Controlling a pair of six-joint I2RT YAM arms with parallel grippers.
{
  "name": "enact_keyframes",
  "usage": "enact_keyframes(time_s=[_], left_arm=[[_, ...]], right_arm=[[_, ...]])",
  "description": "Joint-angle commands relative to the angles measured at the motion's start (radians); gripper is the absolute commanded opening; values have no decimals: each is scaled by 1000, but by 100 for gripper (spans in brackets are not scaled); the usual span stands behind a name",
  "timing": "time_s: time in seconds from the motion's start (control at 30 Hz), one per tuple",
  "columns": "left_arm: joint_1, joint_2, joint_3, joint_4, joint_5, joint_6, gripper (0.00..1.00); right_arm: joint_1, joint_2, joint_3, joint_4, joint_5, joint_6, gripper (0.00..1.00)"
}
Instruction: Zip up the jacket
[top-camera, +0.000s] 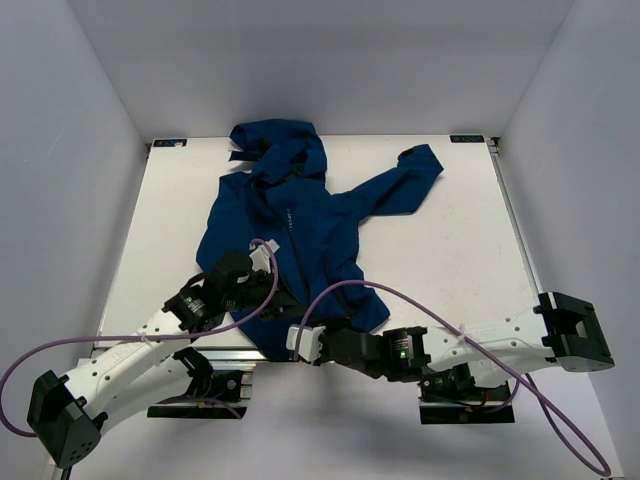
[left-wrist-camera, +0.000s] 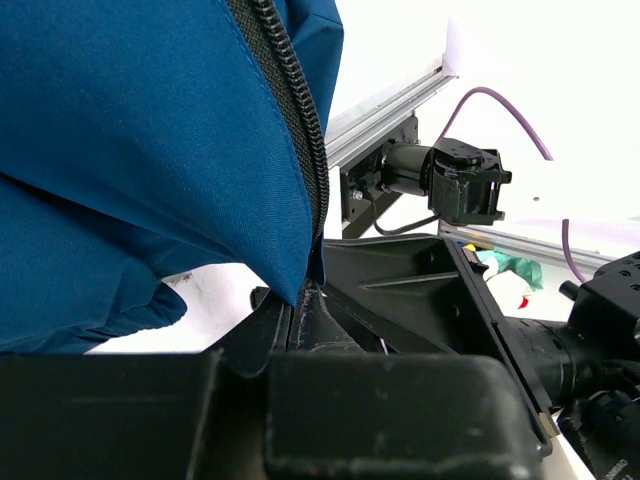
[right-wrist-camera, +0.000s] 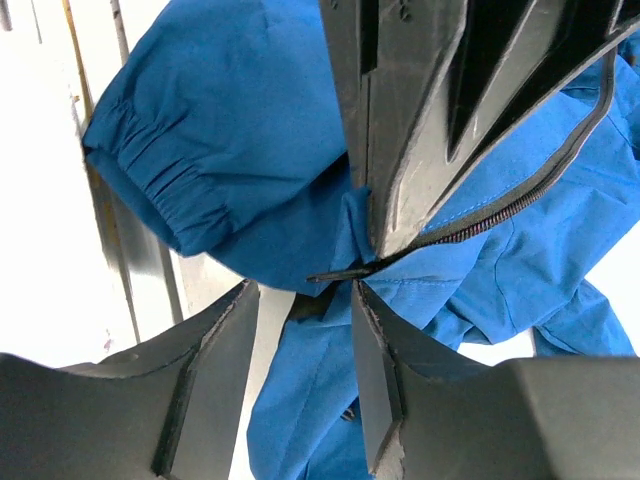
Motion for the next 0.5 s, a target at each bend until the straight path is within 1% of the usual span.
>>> enact_keyframes(time_s=[0.0, 0.17, 0.33, 0.47], left_arm=[[-4, -20, 7, 12, 36, -9, 0], [-6, -22, 2, 18, 39, -12, 0], [-4, -23, -3, 20, 44, -13, 0], [-4, -31, -9, 24, 42, -18, 0]], right_arm=[[1, 17, 23, 89, 53, 19, 48], [1, 24, 17, 125, 88, 39, 47], [1, 27, 11, 175, 193, 53, 42], [1, 11, 0, 213, 242, 59, 36]])
